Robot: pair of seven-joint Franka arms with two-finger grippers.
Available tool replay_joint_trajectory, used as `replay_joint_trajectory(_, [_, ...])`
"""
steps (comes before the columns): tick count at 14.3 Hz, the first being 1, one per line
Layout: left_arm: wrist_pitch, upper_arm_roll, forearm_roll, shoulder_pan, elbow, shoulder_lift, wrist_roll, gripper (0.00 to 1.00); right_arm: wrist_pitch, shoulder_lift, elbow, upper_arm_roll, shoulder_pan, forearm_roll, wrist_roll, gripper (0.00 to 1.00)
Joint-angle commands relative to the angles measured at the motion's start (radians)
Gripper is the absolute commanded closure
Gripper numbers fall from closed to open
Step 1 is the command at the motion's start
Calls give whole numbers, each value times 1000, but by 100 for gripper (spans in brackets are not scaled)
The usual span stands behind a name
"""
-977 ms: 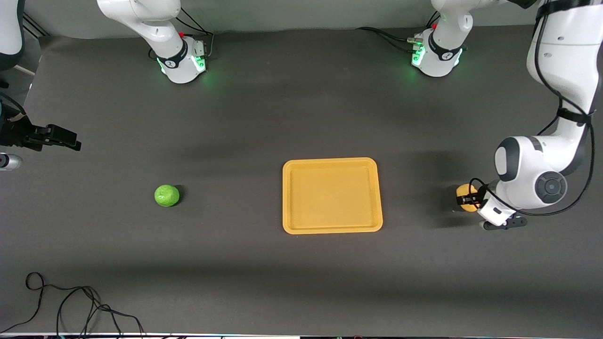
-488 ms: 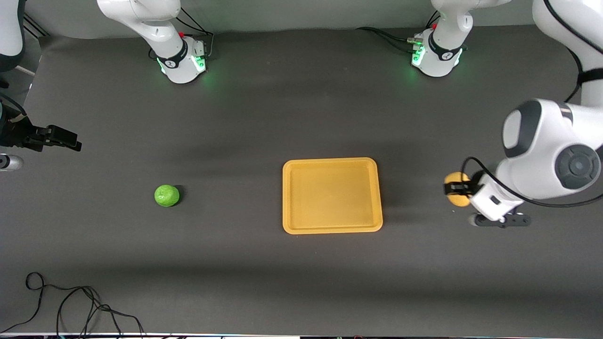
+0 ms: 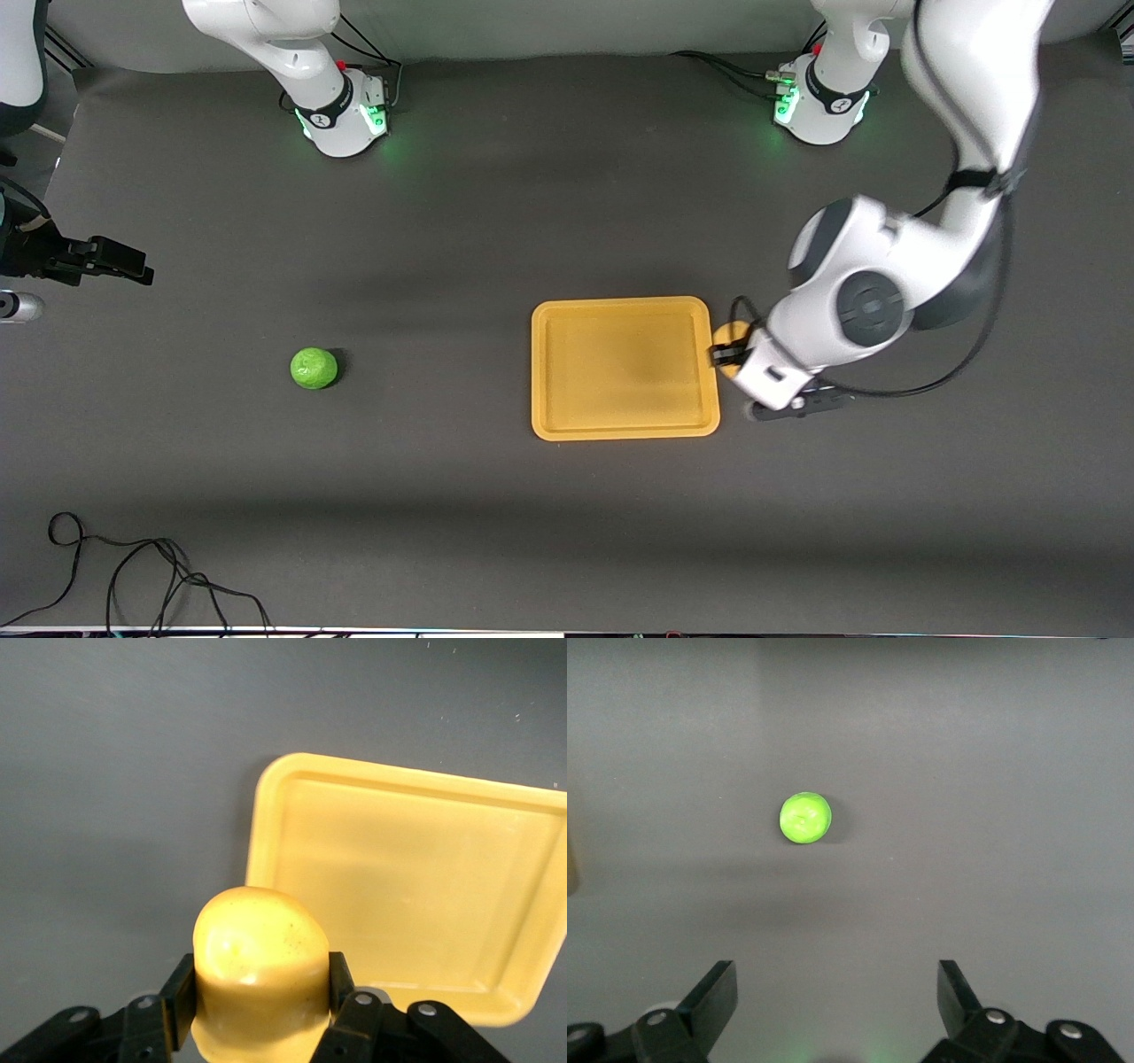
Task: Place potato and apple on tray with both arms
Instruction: 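Lift the potato with the left gripper and carry it over the tray, then lower the potato onto the tray and open the left gripper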
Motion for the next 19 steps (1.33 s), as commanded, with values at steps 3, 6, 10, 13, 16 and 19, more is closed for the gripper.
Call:
replay_joint_trajectory(3, [238,12,12,-60,-108,71,-87,82,-15,9,23,2,-1,-3,-9,0])
replay_joint_trajectory(6, [304,16,21,-88,-147,94,-91,81,-15,9,23,2,-1,-3,-9,0])
replay_joint_trajectory(10, [324,23,38,-89,-155,119,-93,76,-14,12,24,2,-1,-3,-9,0])
replay_joint_trajectory(13, [328,23,38,-89,-156,122,-97,60,-11,22,33,2,-1,-3,-8,0])
replay_joint_trajectory(16, [326,23,38,-89,-156,124,-113,21,-9,38,49,5,5,-5,-11,0])
replay_joint_trajectory(19, [326,23,38,-85,-156,124,-113,2,21,46,50,6,24,-2,-17,0])
